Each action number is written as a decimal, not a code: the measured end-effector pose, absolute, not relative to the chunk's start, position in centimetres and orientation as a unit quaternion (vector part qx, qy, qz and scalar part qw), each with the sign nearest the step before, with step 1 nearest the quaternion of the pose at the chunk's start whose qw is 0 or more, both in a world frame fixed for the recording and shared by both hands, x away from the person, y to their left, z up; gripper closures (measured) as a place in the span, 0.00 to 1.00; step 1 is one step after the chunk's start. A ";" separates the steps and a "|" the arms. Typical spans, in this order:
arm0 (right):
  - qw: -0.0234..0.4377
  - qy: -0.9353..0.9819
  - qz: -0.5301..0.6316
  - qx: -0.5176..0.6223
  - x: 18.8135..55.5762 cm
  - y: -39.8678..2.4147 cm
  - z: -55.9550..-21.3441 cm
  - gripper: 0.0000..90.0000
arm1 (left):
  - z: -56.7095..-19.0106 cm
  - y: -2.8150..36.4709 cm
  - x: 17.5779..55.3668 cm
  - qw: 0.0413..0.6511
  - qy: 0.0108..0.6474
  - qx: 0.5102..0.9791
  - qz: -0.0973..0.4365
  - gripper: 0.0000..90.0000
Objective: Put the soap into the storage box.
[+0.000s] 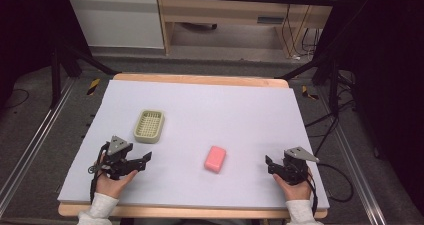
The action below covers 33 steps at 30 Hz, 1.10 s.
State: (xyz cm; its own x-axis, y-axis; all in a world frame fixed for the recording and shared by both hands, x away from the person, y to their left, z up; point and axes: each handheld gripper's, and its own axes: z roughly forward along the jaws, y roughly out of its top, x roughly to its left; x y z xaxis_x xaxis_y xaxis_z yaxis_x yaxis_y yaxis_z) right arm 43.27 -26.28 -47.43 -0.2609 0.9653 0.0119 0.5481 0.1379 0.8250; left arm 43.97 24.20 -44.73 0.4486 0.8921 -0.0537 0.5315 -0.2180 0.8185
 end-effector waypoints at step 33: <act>0.288 0.698 0.383 0.532 43.0 -25.5 -47.1 0.32 | -42.3 19.9 44.4 0.426 0.431 0.766 0.214 0.24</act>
